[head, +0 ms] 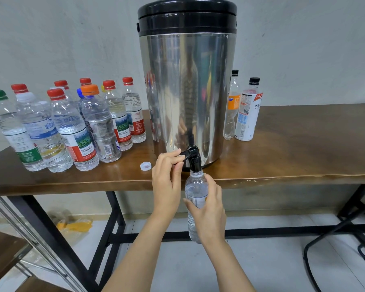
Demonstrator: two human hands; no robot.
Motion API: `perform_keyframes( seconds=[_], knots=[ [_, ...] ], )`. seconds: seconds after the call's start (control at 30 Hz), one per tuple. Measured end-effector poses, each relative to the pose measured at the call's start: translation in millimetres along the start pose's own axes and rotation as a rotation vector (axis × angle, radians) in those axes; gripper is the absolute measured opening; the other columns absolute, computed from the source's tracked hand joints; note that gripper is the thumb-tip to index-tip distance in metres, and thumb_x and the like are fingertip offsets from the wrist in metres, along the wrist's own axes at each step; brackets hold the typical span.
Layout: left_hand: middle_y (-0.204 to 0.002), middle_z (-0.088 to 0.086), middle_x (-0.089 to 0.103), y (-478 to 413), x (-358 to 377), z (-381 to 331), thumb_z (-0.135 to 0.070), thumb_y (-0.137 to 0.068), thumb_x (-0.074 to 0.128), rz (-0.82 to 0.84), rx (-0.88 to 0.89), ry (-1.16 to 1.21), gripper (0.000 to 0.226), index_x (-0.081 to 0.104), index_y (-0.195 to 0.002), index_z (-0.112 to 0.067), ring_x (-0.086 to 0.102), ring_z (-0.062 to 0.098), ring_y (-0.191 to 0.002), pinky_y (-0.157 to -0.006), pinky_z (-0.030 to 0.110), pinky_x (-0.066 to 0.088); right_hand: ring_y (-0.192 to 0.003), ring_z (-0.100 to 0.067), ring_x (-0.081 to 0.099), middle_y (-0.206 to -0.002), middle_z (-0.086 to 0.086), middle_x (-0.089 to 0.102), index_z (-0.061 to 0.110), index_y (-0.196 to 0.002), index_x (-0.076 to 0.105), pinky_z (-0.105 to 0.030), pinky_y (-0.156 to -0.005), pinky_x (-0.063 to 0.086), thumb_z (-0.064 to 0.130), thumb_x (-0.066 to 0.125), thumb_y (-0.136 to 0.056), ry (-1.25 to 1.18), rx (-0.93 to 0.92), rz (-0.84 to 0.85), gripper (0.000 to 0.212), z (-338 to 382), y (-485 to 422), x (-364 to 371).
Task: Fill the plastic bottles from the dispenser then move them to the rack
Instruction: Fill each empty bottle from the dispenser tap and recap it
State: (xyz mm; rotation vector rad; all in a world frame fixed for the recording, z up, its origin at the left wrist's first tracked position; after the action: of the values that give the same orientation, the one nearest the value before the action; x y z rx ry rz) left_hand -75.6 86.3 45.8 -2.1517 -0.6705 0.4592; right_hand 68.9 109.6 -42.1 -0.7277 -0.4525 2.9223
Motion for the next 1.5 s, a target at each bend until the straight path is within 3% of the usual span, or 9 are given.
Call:
perform_keyframes(
  seconds=[0.53,0.73,1.5],
  knots=[
    [-0.118,-0.016,0.058,0.0,0.2,0.1,-0.025,-0.100,0.045,-0.003,0.000,-0.005,0.015,0.059,-0.106,-0.027,0.057,0.015,-0.116,-0.094,0.056,0.045,-0.118,-0.012,0.051,-0.139,0.011,0.041,0.032,-0.146,0.032,-0.027,-0.078,0.045,0.032,0.078,-0.082,0.011,-0.010,-0.009,0.079,0.4,-0.8,-0.2],
    [-0.119,-0.032,0.054,-0.7,-0.2,-1.4,-0.026,-0.100,0.045,-0.013,0.008,-0.004,0.015,0.059,-0.105,-0.030,0.057,0.013,-0.116,-0.093,0.057,0.045,-0.117,-0.011,0.051,-0.138,0.014,0.041,0.034,-0.144,0.034,-0.027,-0.076,0.045,0.029,0.079,-0.081,0.001,-0.005,-0.014,0.078,-0.4,-1.1,-0.8],
    [-0.120,-0.029,0.055,-1.7,0.0,-0.5,-0.025,-0.101,0.046,0.006,0.008,-0.012,0.016,0.060,-0.107,-0.030,0.057,0.014,-0.117,-0.094,0.056,0.045,-0.118,-0.010,0.051,-0.137,0.013,0.043,0.033,-0.145,0.034,-0.027,-0.079,0.047,0.030,0.080,-0.081,0.002,-0.015,-0.026,0.079,-0.5,-0.9,-1.1]
  ],
)
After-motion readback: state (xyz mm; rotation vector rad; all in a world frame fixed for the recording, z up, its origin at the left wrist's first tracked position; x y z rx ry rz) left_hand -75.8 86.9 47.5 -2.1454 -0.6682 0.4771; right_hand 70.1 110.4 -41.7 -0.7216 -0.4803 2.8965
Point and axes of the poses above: each hand's wrist, its own y-axis away from the middle knuckle, its own x-axis out of the palm, z = x × y, the point moved 10 cm from there along -y, towards the middle knuckle
